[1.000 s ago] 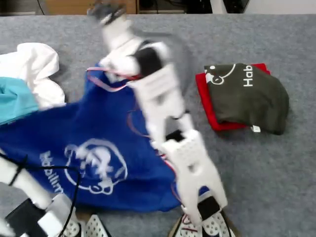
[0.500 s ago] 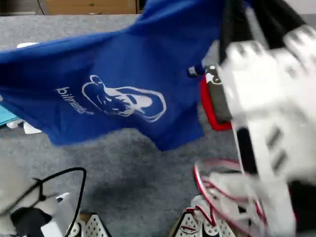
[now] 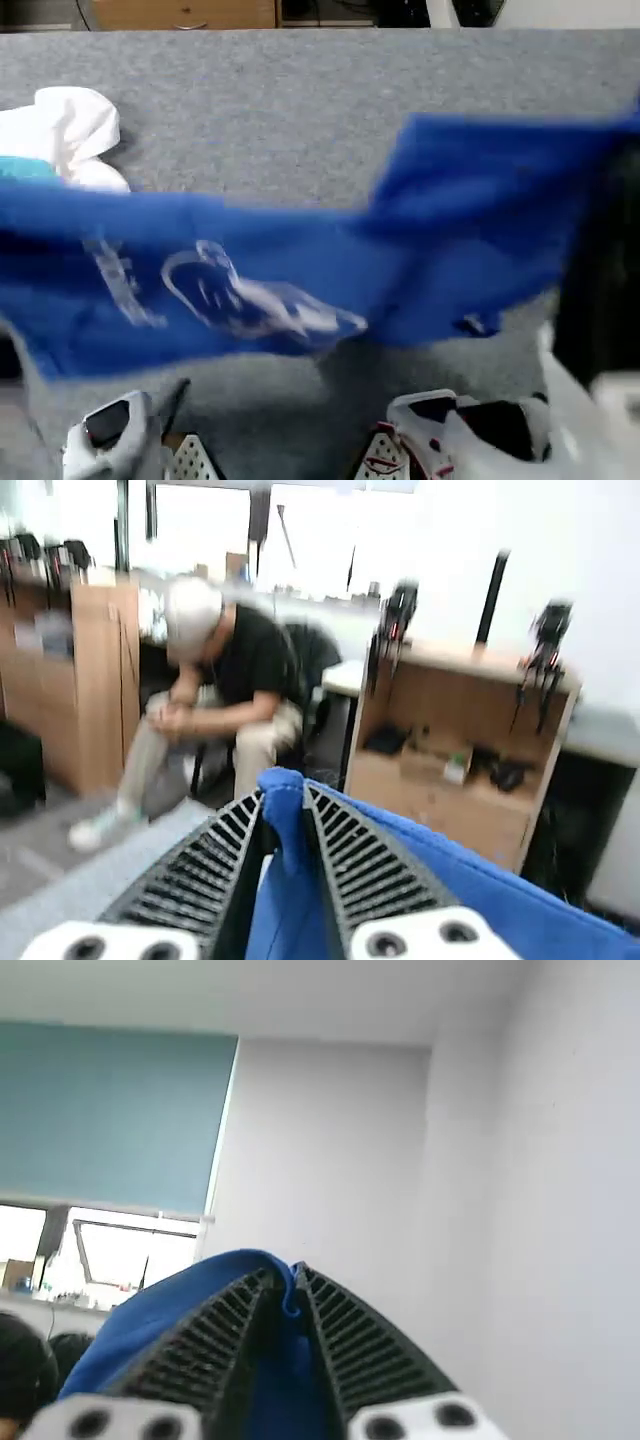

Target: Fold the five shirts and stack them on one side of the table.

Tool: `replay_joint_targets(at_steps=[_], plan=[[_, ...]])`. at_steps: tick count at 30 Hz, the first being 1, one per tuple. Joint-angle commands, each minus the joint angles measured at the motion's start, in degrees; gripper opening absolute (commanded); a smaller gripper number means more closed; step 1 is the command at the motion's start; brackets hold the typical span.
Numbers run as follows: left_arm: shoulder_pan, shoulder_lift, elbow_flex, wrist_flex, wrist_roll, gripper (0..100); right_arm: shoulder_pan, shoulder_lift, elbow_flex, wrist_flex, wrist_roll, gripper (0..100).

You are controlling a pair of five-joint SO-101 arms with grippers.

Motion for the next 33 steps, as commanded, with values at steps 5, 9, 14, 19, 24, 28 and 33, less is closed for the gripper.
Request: replay_joint_targets(at_steps=[5, 9, 14, 19, 24, 28, 33], plan=[[0.62, -21.58, 33.32, 0.26, -0.88, 2, 1.1, -2.95, 0.75, -6.15, 0.79, 0.1], [0.62, -25.8, 47.65, -7.12, -0.88, 2, 0.75, -3.3, 8.84, -8.26, 0.44, 0.1], [0.79, -24.31, 61.89, -19.87, -0.79, 2, 0.57, -2.86, 25.45, -12.66, 0.44, 0.1], [7.21, -15.69, 71.3, -32.35, -0.79, 2, -1.27, -2.95, 46.9, -22.51, 0.79, 0.1], [15.65, -1.54, 71.3, -38.51, -0.79, 2, -1.19, -3.03, 68.62, -39.12, 0.97, 0.1], [16.62, 11.82, 62.68, -39.65, -0.35, 2, -1.19, -2.86, 77.05, -47.21, 0.97, 0.1], [16.18, 29.76, 42.02, -39.21, 2.9, 2, -0.84, 0.04, 80.92, -51.43, 0.97, 0.1]])
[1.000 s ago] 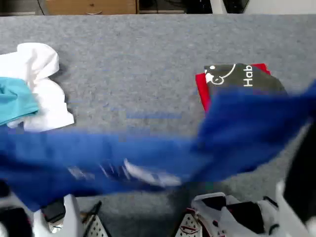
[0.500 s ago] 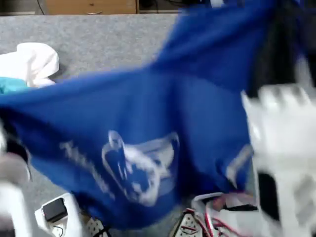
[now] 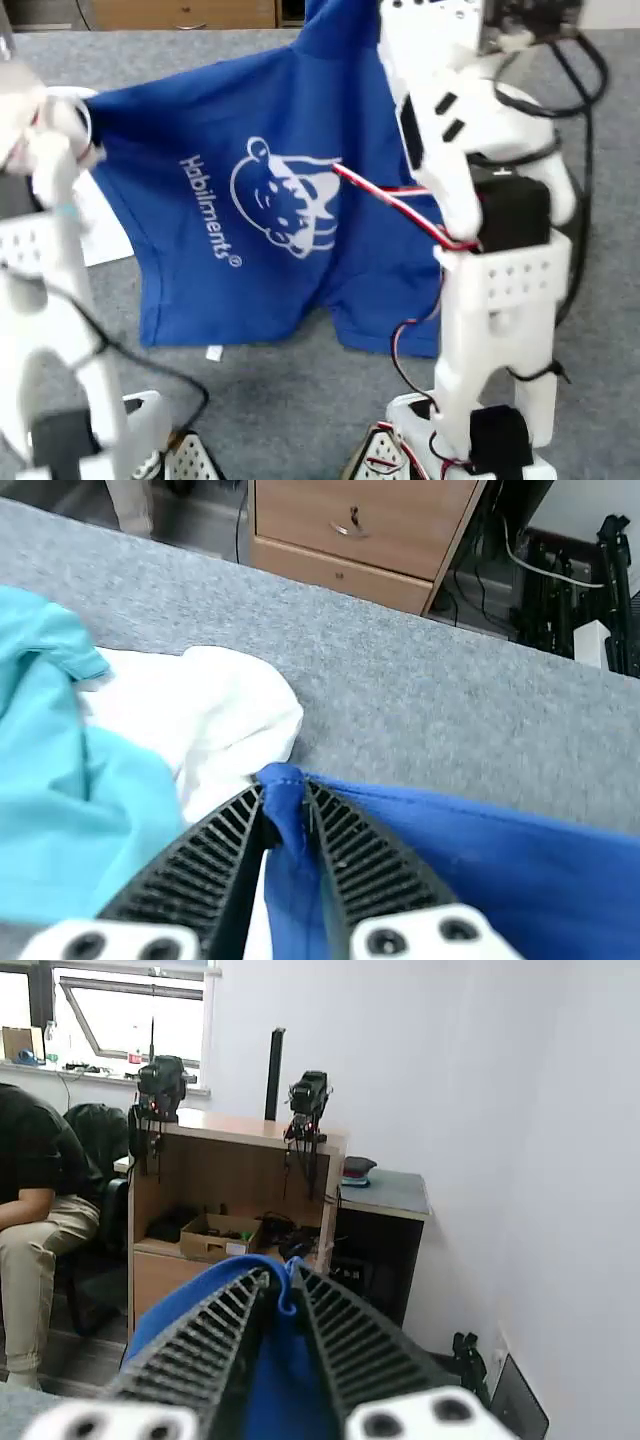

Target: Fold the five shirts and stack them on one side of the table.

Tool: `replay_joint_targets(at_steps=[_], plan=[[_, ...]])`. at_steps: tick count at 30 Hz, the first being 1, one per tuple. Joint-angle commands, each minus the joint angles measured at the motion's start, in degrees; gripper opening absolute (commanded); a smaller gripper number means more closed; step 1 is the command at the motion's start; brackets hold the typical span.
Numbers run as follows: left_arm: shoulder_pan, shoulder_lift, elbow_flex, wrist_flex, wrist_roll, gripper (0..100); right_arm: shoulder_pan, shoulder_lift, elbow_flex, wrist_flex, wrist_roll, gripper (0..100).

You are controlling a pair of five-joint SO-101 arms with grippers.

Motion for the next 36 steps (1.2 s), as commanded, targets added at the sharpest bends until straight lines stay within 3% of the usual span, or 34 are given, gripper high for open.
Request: replay_joint_targets(at_steps=[1, 7, 11, 18, 25, 28, 33, 36], plan=[[0.26, 11.82, -18.29, -0.88, 1.58, 2, 0.66, 2.42, 0.57, -2.99, 0.53, 0.1], [0.7, 27.56, -38.42, -0.35, 1.58, 2, 2.95, 8.66, 0.48, -3.43, 0.53, 0.1], [0.7, 34.68, -48.53, 4.66, 1.58, 2, 4.88, 13.23, -1.71, -3.34, 0.09, 0.1], [1.14, 43.21, -57.23, 13.45, 1.58, 2, 5.32, 18.42, -8.22, 0.62, 0.26, 0.1], [1.41, 43.47, -63.65, 28.84, 0.88, 2, 5.32, 18.24, -14.81, 23.12, 0.62, 0.2], [1.41, 43.56, -65.41, 37.98, -3.43, 2, 5.49, 18.24, -18.77, 36.84, 6.51, 0.2], [-1.05, 43.12, -57.14, 39.12, -10.2, 2, 5.49, 18.33, -21.93, 56.18, 20.66, 0.1], [-1.93, 40.75, -47.03, 39.12, -11.52, 2, 5.58, 18.24, -19.82, 60.4, 23.56, 0.1]])
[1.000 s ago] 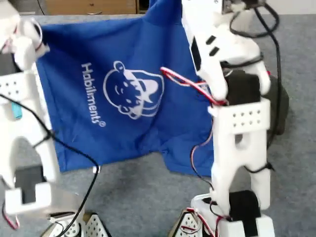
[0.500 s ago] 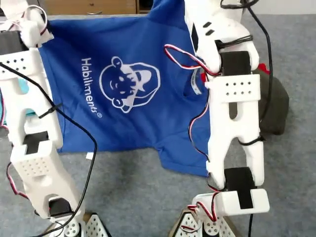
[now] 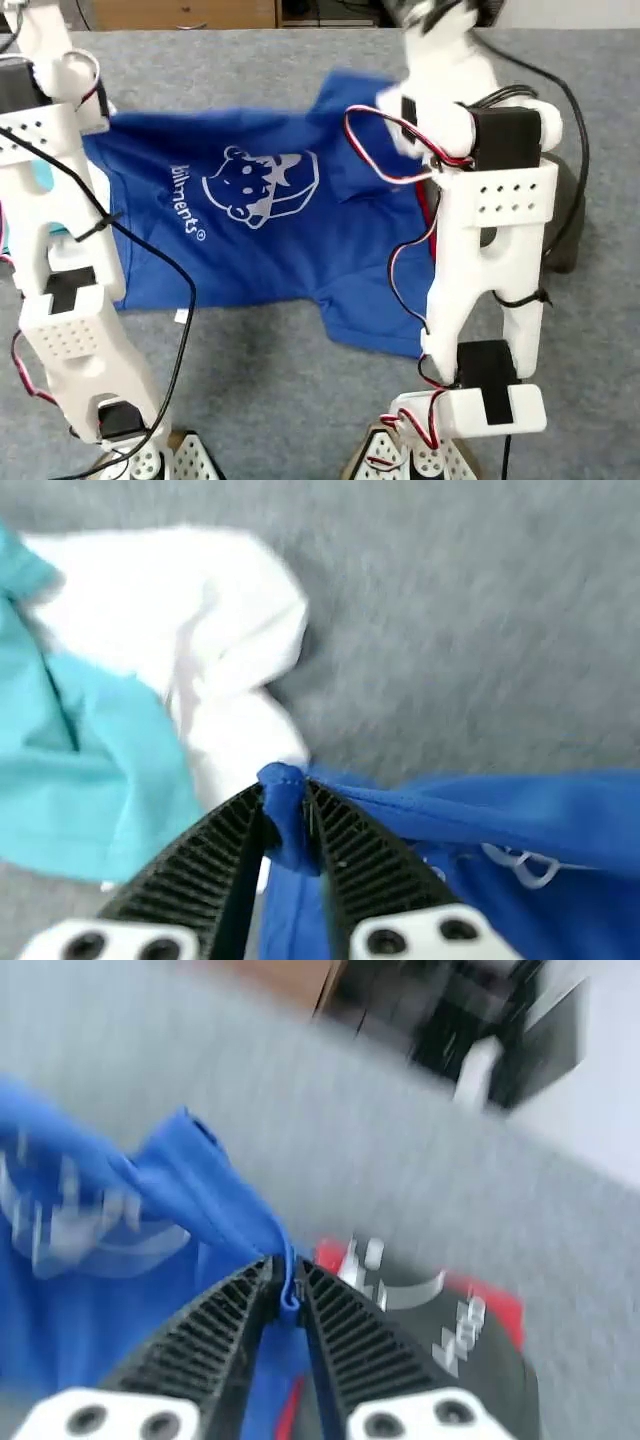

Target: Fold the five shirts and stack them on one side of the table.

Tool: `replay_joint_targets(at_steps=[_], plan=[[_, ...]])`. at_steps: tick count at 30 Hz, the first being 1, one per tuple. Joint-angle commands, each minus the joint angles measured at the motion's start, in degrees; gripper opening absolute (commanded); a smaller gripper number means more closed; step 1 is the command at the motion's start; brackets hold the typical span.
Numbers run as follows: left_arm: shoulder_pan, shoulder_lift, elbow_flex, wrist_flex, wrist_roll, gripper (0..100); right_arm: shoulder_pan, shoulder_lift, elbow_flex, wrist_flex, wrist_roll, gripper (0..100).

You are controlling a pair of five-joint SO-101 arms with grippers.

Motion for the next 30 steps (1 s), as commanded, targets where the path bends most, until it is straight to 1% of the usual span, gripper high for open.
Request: replay_joint_targets(at_steps=[1, 4, 6, 9, 13, 17, 20, 24, 28, 30], plan=[[-0.97, -5.05, 12.04, 0.79, -3.16, 2, 1.1, -0.48, -0.13, 5.01, 3.6, 0.1], [0.62, -11.47, 26.73, 0.53, -6.33, 2, 0.75, -2.86, 3.56, 7.3, 7.47, 0.1], [1.49, -16.66, 36.31, -1.76, -7.03, 2, -0.22, -7.08, 8.31, 7.47, 9.05, 0.1], [1.23, -25.45, 51.08, -9.93, -7.21, 2, -1.19, -15.52, 18.77, 5.54, 11.52, 0.1], [1.14, -36.35, 70.95, -19.69, -7.3, 2, -0.75, -28.62, 37.49, -1.58, 12.13, 0.1], [1.23, -42.77, 85.54, -26.99, -7.3, 2, -0.75, -41.19, 59.21, -8.7, 13.8, 0.1], [1.41, -43.38, 90.73, -29.63, -7.3, 2, 0.4, -49.36, 73.36, -14.86, 14.95, 0.1], [1.32, -41.71, 90.99, -30.24, -7.03, 2, 3.3, -57.54, 84.7, -19.08, 16.53, 0.1], [1.58, -40.84, 86.95, -25.58, -7.03, 2, 6.81, -63.16, 91.12, -18.9, 20.66, 0.1], [1.67, -40.4, 84.92, -24.62, -7.03, 2, 8.04, -65.1, 93.58, -18.2, 23.03, 0.1]])
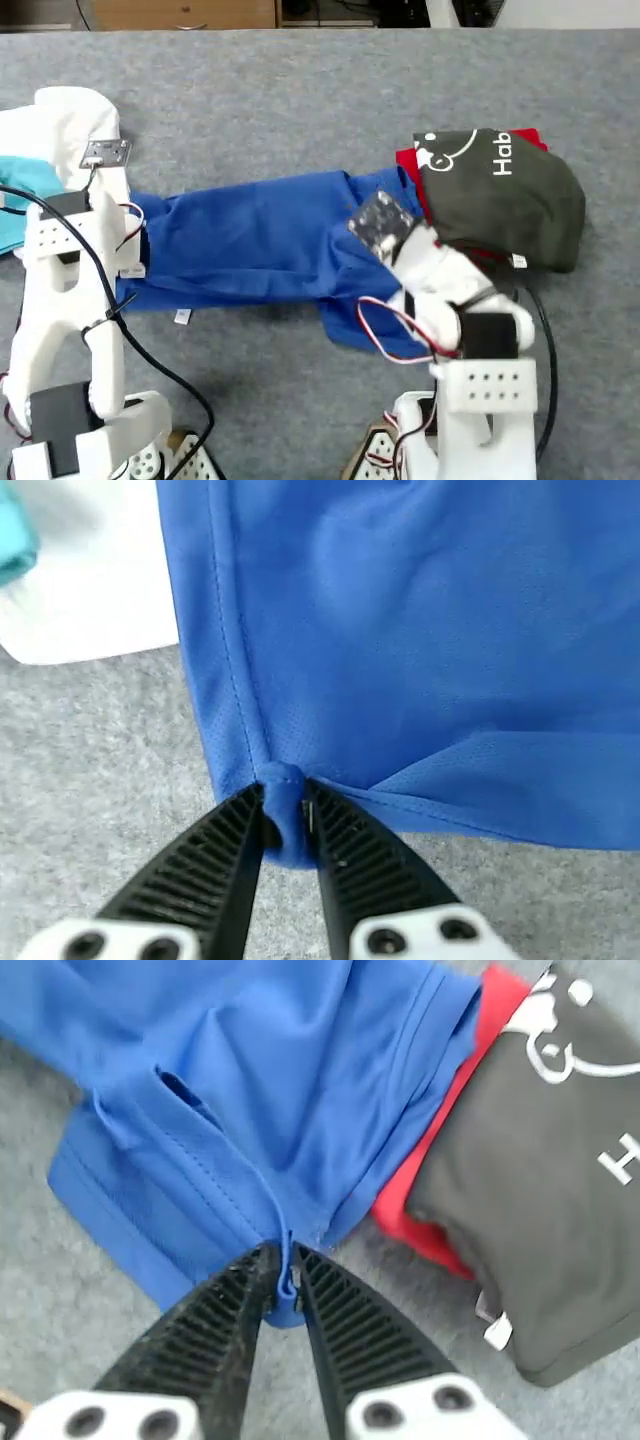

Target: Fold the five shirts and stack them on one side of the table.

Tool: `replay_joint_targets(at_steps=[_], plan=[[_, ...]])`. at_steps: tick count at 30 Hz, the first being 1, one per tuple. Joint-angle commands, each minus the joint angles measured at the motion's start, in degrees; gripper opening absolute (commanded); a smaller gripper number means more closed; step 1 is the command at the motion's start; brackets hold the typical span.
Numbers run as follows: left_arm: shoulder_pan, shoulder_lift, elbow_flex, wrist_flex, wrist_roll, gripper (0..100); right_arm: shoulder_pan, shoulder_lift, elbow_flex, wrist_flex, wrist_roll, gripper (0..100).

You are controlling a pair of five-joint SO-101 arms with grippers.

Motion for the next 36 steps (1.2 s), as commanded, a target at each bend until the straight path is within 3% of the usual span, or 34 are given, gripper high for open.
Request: replay_joint_targets(at_steps=[1, 12, 15, 19, 23, 25, 31, 36], plan=[[0.7, 0.4, -5.01, 1.58, -0.18, 2, 2.77, -4.09, 3.82, -0.09, 3.69, 0.1], [0.62, 13.14, -14.59, 1.76, 2.46, 2, 2.42, -6.9, 5.14, -3.16, 4.84, 0.1], [0.62, 16.57, -24.26, 1.85, 5.63, 2, 2.59, -6.81, 2.68, -12.92, 4.4, 0.1], [0.62, 19.91, -41.58, 1.58, 11.69, 2, 2.42, -2.95, -1.54, -34.29, 4.04, 0.1], [0.7, 23.6, -58.73, -1.05, 17.23, 2, 2.51, 8.22, -6.2, -56.44, -3.43, 0.1], [0.7, 25.98, -65.49, -3.25, 19.52, 2, 2.59, 15.78, -11.21, -61.8, -6.07, 0.1], [0.7, 33.19, -79.47, -6.33, 20.13, 2, 2.42, 40.22, -41.1, -53.89, -13.01, 0.1], [0.18, 37.14, -81.85, -5.89, 20.13, 2, 2.33, 60.97, -72.48, -40.79, -19.87, 0.1]])
